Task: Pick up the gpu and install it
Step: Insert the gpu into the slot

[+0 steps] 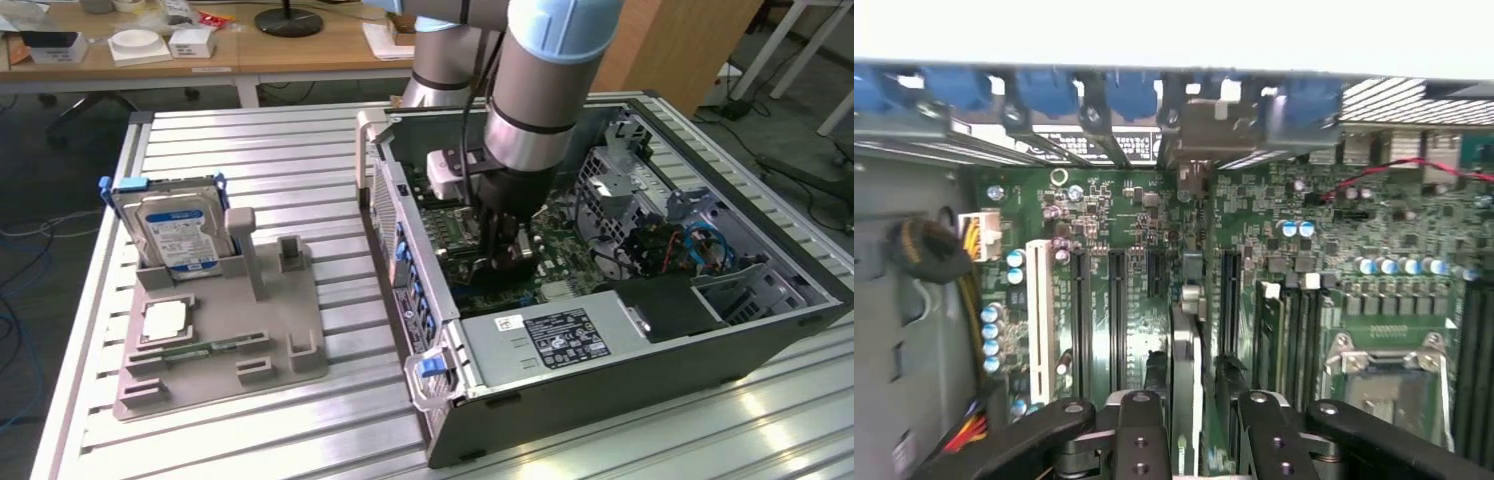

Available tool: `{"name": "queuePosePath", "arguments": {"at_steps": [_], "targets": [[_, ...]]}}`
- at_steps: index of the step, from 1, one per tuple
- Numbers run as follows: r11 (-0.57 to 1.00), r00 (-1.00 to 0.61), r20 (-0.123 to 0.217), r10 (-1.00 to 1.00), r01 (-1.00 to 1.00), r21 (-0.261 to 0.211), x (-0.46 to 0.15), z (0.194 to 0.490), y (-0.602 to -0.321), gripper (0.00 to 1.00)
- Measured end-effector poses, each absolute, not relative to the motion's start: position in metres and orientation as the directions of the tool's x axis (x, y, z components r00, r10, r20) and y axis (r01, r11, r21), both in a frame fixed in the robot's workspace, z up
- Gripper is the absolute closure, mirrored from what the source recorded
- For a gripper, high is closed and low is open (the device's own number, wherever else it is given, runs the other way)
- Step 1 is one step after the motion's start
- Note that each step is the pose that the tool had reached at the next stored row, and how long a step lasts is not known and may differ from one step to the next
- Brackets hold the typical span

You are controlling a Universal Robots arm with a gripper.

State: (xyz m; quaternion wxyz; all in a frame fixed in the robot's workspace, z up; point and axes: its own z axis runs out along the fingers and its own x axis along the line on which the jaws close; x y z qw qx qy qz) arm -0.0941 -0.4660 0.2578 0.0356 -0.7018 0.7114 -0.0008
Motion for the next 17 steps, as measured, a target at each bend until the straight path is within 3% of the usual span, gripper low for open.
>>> {"name": "queuePosePath", "arguments": {"at_steps": [14, 16, 17], "targets": [[0.015, -0.012, -0.05, -0.999, -0.998, -0.057, -0.094, 0.28, -0.466, 0.68], [0.015, -0.012, -0.05, -0.999, -0.998, -0.057, -0.094, 0.28, -0.466, 0.8], [0.015, -0.012, -0.05, -0.999, -0.998, -0.057, -0.094, 0.28, -0.466, 0.8]]}}
